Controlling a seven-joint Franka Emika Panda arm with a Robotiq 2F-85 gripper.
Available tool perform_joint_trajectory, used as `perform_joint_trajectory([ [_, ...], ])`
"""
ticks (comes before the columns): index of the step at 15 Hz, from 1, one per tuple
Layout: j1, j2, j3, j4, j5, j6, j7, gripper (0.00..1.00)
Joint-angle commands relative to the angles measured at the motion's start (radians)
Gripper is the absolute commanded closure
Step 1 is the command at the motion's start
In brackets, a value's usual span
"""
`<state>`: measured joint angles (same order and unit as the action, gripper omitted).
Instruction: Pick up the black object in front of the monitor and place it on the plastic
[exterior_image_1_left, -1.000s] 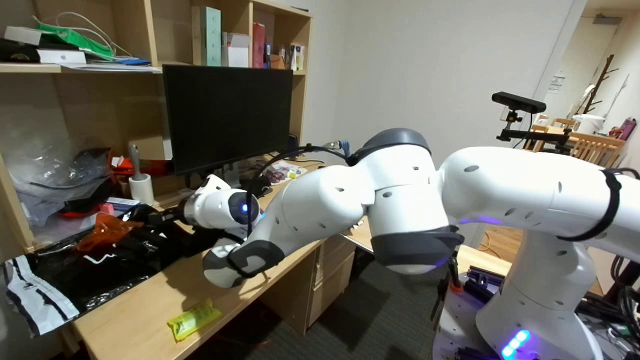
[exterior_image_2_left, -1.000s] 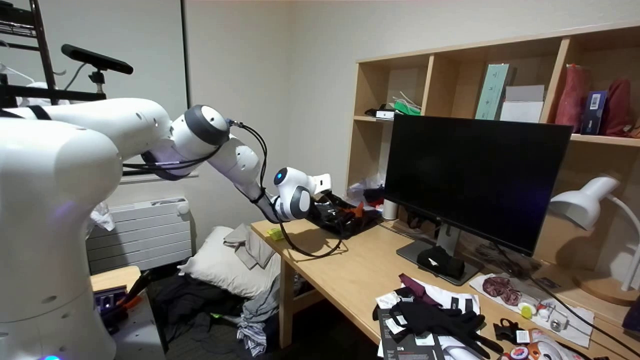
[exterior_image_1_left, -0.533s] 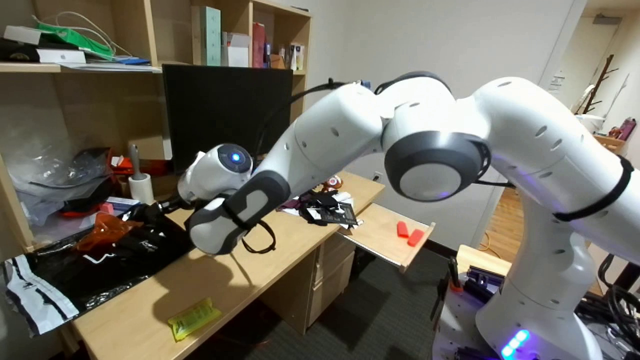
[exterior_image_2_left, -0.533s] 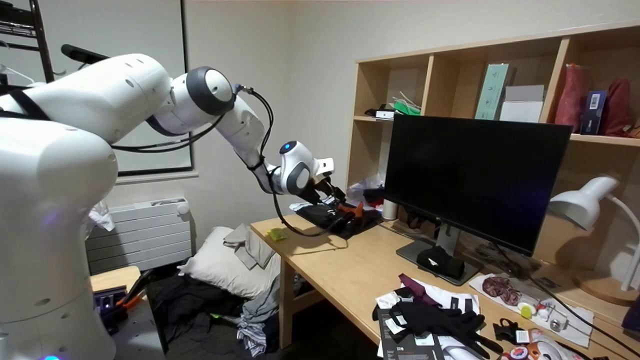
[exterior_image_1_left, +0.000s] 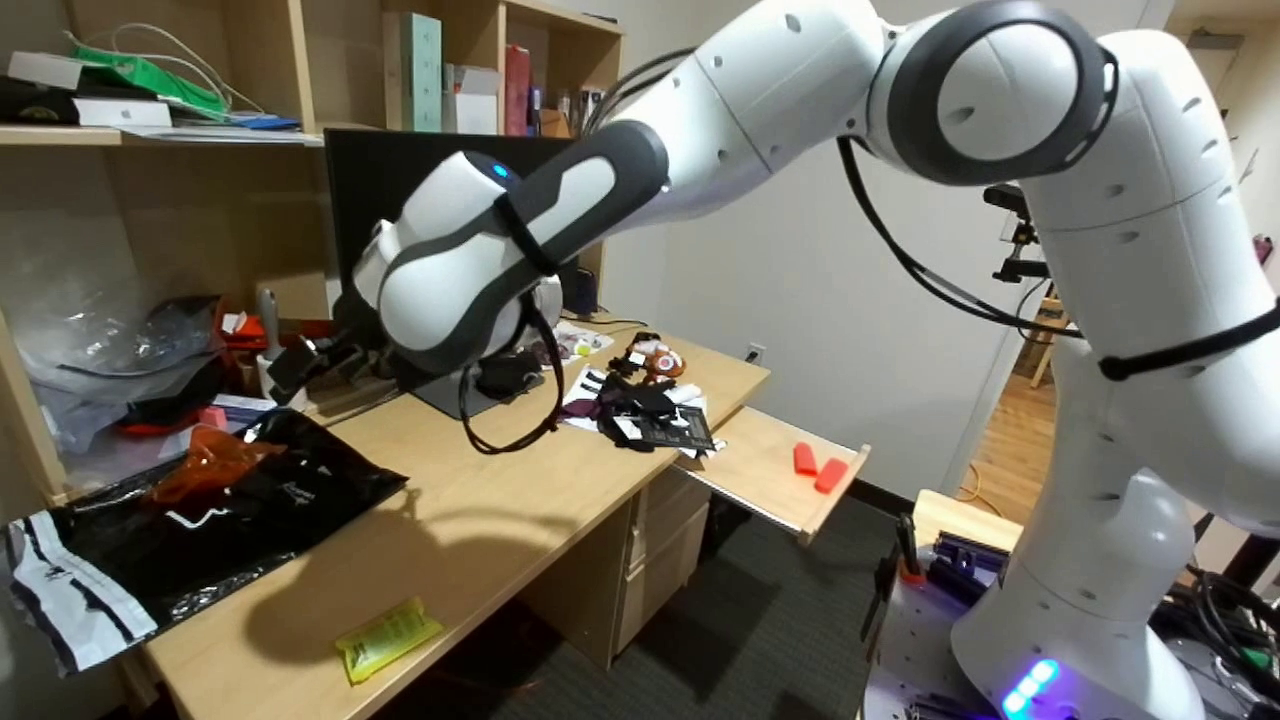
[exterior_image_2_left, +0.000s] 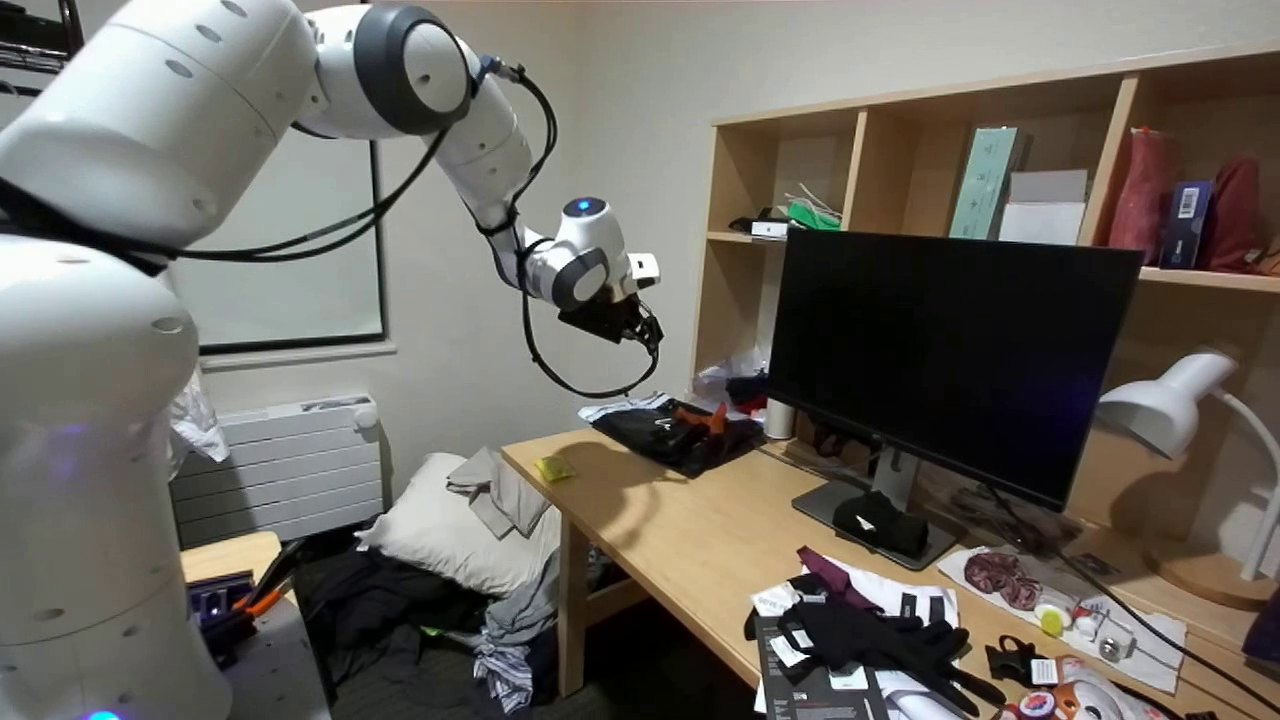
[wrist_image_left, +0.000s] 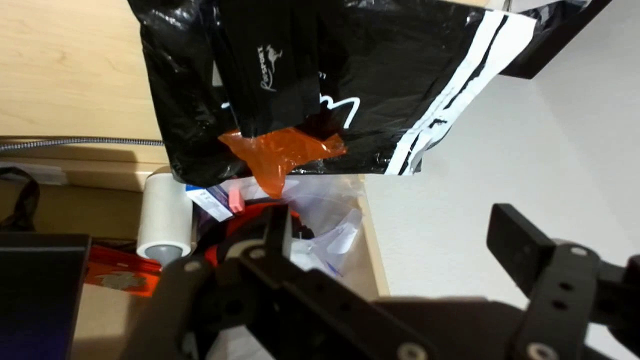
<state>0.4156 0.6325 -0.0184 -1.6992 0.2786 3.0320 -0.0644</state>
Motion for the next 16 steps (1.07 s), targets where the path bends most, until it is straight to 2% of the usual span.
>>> perform_joint_trajectory([
  [1,-0.046,-0.01,0.037,-0.006,-0.107,0.004,0.082,0.0],
  [5,-0.04,0.024,0.032,-0.005,-0.121,0.013,0.097,0.0],
  [6,-0.023,0.06,0.002,0.035,-0.135,0.044,0.105,0.0],
  [7,0.051,0.048,-0.091,0.046,-0.076,-0.075,0.123,0.0],
  [8,0.078,0.03,-0.138,0.032,-0.09,-0.168,0.174,0.0],
  [9,0.023,0.001,-0.083,-0.002,-0.16,-0.222,0.211,0.0],
  [10,0.022,-0.029,-0.086,-0.028,-0.183,-0.289,0.228,0.0],
  [11,-0.02,-0.063,-0.04,-0.05,-0.195,-0.364,0.205,0.0],
  [14,-0.125,-0.174,0.075,-0.136,-0.159,-0.522,0.113,0.0],
  [16,-0.17,-0.253,0.119,-0.203,-0.155,-0.604,0.07,0.0],
])
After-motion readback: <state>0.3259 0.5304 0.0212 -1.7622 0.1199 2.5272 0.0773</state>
